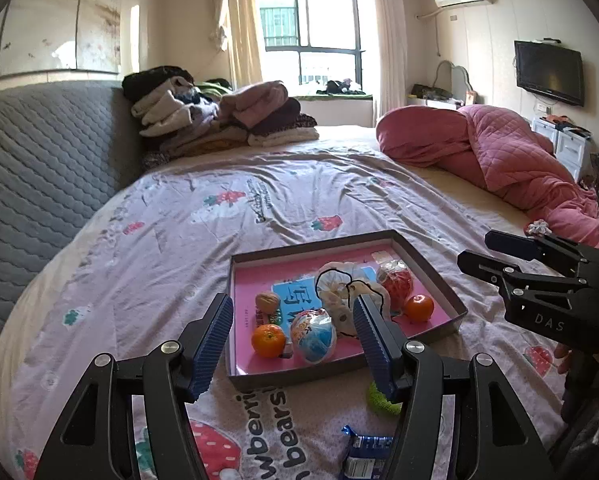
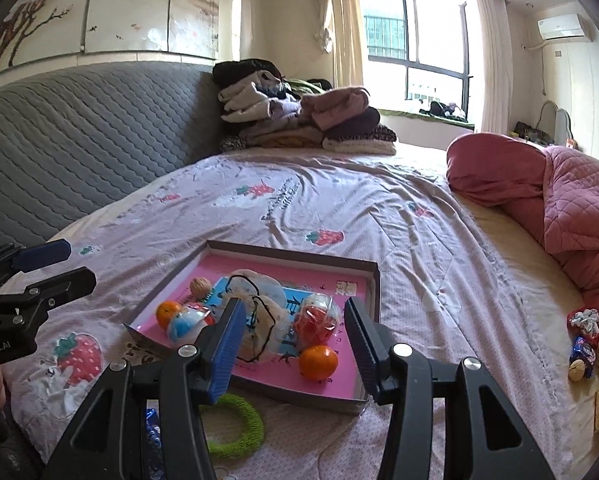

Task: Organize objects
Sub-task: 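Withdraw both open tools from the tray toward the blue snack packet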

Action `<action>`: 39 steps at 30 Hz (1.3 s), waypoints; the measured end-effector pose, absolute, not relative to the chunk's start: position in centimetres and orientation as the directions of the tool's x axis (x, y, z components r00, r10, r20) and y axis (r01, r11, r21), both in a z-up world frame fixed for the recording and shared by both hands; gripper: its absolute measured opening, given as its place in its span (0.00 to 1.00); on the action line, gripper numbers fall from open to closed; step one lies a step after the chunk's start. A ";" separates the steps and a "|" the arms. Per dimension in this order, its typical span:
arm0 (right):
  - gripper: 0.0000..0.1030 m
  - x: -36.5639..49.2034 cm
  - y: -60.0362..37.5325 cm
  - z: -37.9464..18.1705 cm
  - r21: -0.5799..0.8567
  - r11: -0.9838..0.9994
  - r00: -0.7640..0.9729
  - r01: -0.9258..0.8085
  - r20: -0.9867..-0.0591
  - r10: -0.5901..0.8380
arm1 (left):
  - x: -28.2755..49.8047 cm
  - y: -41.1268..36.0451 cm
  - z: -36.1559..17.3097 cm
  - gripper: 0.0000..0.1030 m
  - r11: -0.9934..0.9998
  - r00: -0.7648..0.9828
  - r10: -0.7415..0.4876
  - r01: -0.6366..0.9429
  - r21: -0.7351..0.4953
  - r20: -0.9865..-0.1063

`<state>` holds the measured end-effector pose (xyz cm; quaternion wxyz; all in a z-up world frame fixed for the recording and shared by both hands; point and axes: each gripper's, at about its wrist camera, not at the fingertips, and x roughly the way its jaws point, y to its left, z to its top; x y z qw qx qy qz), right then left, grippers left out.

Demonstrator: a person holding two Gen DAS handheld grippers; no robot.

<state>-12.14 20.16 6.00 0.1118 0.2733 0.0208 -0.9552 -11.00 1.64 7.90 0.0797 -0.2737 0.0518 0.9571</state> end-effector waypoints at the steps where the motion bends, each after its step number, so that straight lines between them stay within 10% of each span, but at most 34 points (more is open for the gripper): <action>1: 0.50 -11.9 20.1 6.2 0.022 -0.974 -0.828 0.227 -0.522 -0.205 | -10.6 1.7 8.0 0.62 -0.982 -0.844 0.115 -0.175 0.066 -0.524; 39: 0.58 -7.9 19.4 4.7 0.054 -0.951 -0.791 0.304 -0.542 -0.284 | -5.9 3.4 4.1 0.62 -0.981 -0.772 0.127 -0.192 0.038 -0.623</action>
